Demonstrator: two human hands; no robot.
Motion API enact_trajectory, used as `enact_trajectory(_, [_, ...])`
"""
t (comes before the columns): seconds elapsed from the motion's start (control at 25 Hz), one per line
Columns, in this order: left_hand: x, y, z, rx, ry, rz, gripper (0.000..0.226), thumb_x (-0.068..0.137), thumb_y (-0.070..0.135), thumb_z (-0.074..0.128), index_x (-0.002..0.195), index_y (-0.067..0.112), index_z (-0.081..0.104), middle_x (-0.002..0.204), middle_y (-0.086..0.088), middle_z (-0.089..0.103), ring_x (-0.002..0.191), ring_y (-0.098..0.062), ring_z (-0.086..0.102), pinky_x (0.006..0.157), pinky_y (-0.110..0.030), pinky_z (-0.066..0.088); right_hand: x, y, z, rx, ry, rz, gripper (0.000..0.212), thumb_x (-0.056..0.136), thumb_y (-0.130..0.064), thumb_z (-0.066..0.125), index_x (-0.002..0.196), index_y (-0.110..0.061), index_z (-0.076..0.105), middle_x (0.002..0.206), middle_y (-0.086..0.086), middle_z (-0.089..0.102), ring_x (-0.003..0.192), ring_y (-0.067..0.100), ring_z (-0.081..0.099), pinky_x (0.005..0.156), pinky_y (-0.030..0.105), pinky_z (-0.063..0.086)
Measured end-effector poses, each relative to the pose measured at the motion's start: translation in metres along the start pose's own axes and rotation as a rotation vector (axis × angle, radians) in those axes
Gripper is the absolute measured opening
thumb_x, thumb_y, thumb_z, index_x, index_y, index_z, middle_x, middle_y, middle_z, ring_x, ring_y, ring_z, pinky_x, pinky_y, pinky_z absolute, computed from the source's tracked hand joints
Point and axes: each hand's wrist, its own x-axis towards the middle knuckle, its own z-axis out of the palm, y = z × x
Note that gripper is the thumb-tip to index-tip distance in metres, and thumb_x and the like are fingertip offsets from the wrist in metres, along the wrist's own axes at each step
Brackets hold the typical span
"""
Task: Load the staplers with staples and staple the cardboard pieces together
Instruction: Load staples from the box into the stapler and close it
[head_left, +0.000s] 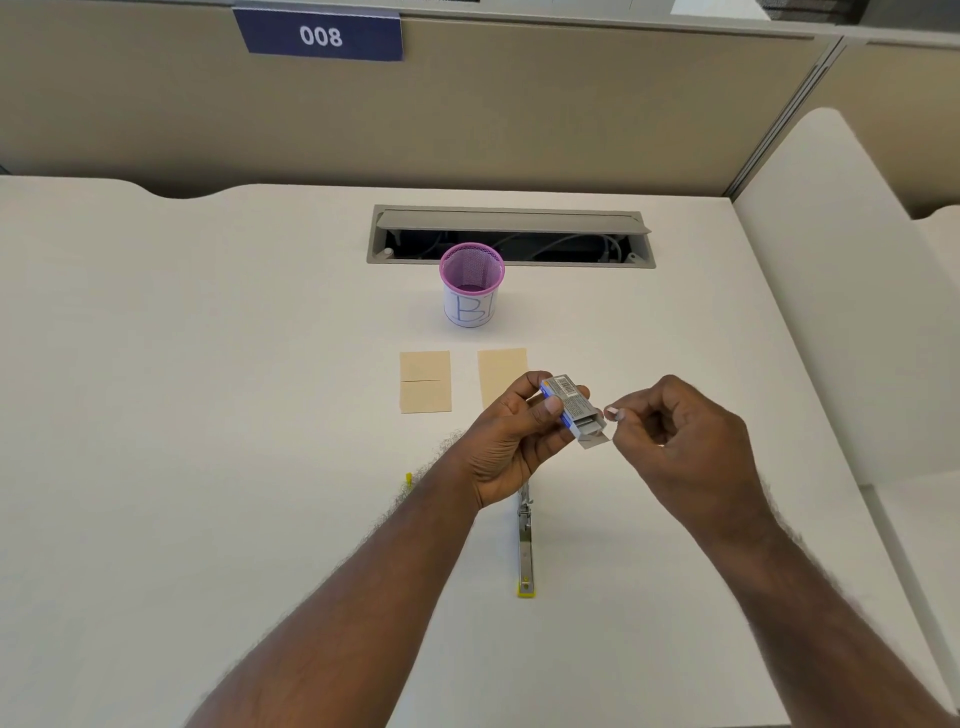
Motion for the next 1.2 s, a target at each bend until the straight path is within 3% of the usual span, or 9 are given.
enact_trajectory(0.12, [0.0, 0.001, 0.0, -0.008, -0.007, -0.003, 0.032, 0.08, 0.012, 0.073, 0.107, 0.014, 0.057, 0.112, -0.011, 0.07, 0.1, -0.026, 0.07, 0.094, -0.033, 0.052, 0.003, 0.005, 0.001, 0.096, -0.023, 0.114, 0.013, 0.071, -0.042, 0.063, 0.08, -0.034, 0.065, 0.067, -0.01, 0.072, 0.061, 0.021, 0.066, 0.052, 0.029, 0.048])
enact_trajectory(0.28, [-0.001, 0.001, 0.0, 0.003, -0.004, 0.004, 0.036, 0.076, 0.015, 0.078, 0.106, 0.015, 0.058, 0.115, -0.012, 0.069, 0.103, -0.032, 0.069, 0.097, -0.036, 0.048, 0.005, 0.013, 0.002, 0.443, -0.07, 0.234, 0.016, 0.082, -0.017, 0.07, 0.091, -0.03, 0.071, 0.074, -0.006, 0.071, 0.068, 0.017, 0.071, 0.077, 0.039, 0.056])
enact_trajectory(0.4, [-0.001, 0.002, -0.002, 0.003, -0.013, 0.007, 0.05, 0.066, 0.02, 0.089, 0.105, 0.016, 0.058, 0.116, -0.012, 0.068, 0.104, -0.035, 0.068, 0.1, -0.039, 0.042, 0.005, 0.02, -0.002, 0.624, -0.111, 0.285, 0.025, 0.091, -0.005, 0.064, 0.103, -0.024, 0.075, 0.08, -0.002, 0.067, 0.073, 0.015, 0.067, 0.082, 0.032, 0.058])
enact_trajectory(0.52, [-0.002, 0.004, -0.002, -0.011, -0.008, 0.007, 0.048, 0.067, 0.019, 0.088, 0.104, 0.015, 0.059, 0.115, -0.012, 0.069, 0.104, -0.035, 0.068, 0.098, -0.038, 0.043, 0.003, 0.019, -0.007, 0.642, -0.119, 0.306, 0.019, 0.089, -0.01, 0.067, 0.095, -0.024, 0.078, 0.079, -0.001, 0.072, 0.078, 0.017, 0.069, 0.085, 0.031, 0.059])
enact_trajectory(0.68, [-0.002, 0.004, -0.002, -0.004, 0.036, 0.027, 0.021, 0.087, 0.011, 0.063, 0.106, 0.015, 0.055, 0.113, -0.011, 0.07, 0.104, -0.034, 0.068, 0.098, -0.038, 0.043, -0.006, 0.016, -0.01, 0.333, -0.102, 0.185, 0.02, 0.081, -0.014, 0.077, 0.087, -0.032, 0.076, 0.083, -0.004, 0.076, 0.079, 0.014, 0.072, 0.082, 0.026, 0.055])
enact_trajectory(0.84, [-0.002, 0.004, 0.0, -0.024, 0.036, 0.041, 0.019, 0.091, 0.009, 0.055, 0.11, 0.013, 0.053, 0.112, -0.011, 0.07, 0.102, -0.034, 0.069, 0.094, -0.033, 0.049, -0.02, 0.011, -0.001, 0.026, -0.05, -0.157, 0.025, 0.081, -0.009, 0.078, 0.086, -0.033, 0.07, 0.086, -0.01, 0.068, 0.081, 0.007, 0.067, 0.075, 0.013, 0.053])
enact_trajectory(1.04, [-0.004, 0.002, 0.004, -0.001, 0.019, 0.026, 0.023, 0.087, 0.013, 0.062, 0.108, 0.014, 0.054, 0.111, -0.011, 0.071, 0.101, -0.029, 0.069, 0.098, -0.035, 0.044, -0.024, 0.013, 0.008, -0.268, 0.101, -0.391, 0.009, 0.085, -0.012, 0.073, 0.093, -0.017, 0.072, 0.085, -0.005, 0.064, 0.077, 0.001, 0.058, 0.066, 0.028, 0.051])
enact_trajectory(1.2, [-0.008, 0.001, 0.008, -0.009, 0.0, 0.013, 0.026, 0.084, 0.014, 0.064, 0.109, 0.014, 0.055, 0.11, -0.011, 0.071, 0.095, -0.022, 0.07, 0.093, -0.031, 0.053, -0.021, 0.013, 0.01, -0.332, 0.101, -0.432, 0.011, 0.086, -0.012, 0.074, 0.097, -0.015, 0.075, 0.082, 0.0, 0.062, 0.074, 0.009, 0.057, 0.06, 0.031, 0.05])
